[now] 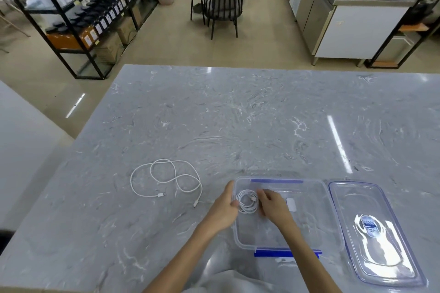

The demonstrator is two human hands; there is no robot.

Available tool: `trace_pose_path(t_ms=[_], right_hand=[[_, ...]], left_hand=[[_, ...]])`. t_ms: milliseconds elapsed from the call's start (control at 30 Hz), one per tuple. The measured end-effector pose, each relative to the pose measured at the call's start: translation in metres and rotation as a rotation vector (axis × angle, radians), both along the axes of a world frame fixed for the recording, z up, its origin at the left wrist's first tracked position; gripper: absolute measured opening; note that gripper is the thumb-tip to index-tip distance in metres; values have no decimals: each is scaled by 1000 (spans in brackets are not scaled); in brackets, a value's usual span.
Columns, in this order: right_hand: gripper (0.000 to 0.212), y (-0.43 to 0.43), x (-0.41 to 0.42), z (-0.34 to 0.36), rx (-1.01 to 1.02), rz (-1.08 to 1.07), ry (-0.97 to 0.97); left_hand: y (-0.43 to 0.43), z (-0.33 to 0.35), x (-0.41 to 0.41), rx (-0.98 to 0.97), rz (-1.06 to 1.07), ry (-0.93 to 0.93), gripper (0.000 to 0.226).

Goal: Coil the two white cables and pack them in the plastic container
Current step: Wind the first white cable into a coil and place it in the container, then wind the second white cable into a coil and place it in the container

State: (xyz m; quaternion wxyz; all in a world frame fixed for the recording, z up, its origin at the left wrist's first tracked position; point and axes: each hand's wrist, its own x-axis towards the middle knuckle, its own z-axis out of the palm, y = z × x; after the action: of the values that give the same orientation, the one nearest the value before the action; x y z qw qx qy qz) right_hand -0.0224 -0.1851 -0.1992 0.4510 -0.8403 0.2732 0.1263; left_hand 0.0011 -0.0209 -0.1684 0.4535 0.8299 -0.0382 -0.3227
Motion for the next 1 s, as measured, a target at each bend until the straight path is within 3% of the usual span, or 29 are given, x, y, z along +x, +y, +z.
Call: trace_pose_path(t_ms=[133, 233, 433, 600, 633, 700, 800, 900, 1000], right_hand=[[40, -8, -15, 9, 375, -237, 20], [40, 0, -21, 14, 565, -224, 24], [36, 7, -24, 20, 597, -239, -56], [29, 4, -26, 24, 602, -171, -14], [30, 4, -27, 27, 545, -127, -13], [37, 2, -29, 36, 249, -31, -73], [21, 5, -28, 59, -154, 11, -340], [13, 31, -6, 76, -179, 178, -462], [16, 83, 32, 68, -155, 462, -420]], left_hand=[[1, -5, 2, -7, -6, -13, 60], [0, -6, 3, -24, -18, -31, 60], [1, -6, 3, -56, -6, -28, 60], [5, -10, 4, -142, 4, 11, 59], [7, -10, 5, -173, 9, 28, 57], [17, -10, 9, -227, 96, 84, 48], [51, -13, 22, -218, 379, 39, 18], [107, -21, 35, -53, 634, -41, 30], [155, -24, 42, 252, 693, -23, 43]])
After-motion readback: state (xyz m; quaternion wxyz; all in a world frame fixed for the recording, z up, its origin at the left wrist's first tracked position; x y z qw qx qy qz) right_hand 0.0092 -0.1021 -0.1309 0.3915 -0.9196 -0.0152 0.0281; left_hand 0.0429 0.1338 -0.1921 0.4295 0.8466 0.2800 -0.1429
